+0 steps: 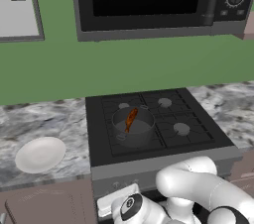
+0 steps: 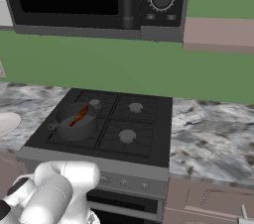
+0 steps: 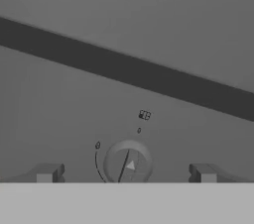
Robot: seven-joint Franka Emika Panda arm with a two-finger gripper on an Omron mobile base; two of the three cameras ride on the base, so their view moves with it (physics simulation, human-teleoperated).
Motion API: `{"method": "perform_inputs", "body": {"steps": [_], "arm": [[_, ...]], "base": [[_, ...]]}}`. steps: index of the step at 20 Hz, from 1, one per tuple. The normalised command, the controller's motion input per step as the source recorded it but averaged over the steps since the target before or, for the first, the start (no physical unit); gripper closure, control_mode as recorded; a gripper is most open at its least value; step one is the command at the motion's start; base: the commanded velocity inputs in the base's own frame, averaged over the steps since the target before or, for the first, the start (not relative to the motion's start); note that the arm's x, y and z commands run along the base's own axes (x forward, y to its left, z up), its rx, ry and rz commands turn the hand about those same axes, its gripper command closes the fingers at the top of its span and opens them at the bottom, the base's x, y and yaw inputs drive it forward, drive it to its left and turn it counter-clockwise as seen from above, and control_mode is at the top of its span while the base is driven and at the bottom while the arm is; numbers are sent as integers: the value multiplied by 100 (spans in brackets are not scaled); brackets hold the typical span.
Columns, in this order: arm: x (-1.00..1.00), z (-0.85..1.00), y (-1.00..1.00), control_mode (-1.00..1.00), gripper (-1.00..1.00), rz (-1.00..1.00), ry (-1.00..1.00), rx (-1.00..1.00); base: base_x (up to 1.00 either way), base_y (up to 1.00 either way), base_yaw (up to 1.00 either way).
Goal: Retrieve the frozen meat and place it in the pot on a burner. Then turn the burner on.
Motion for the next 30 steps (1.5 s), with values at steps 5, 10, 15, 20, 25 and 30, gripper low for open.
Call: {"method": "perform_inputs", "body": {"steps": [5, 10, 15, 20, 25, 30], "arm": [[0, 0, 0, -100, -100, 0, -1, 0], [0, 1, -9, -100, -100, 0, -9, 0], [0, 1, -15, -100, -100, 0, -12, 1], [0, 0, 0, -100, -100, 0, 0, 0], [1, 8, 0, -100, -100, -2, -1, 0], [0, 1, 0, -100, -100, 0, 0, 0]], "base": [[0, 0, 0], [0, 0, 0], [0, 0, 0], [0, 0, 0], [0, 0, 0], [0, 0, 0]]}}
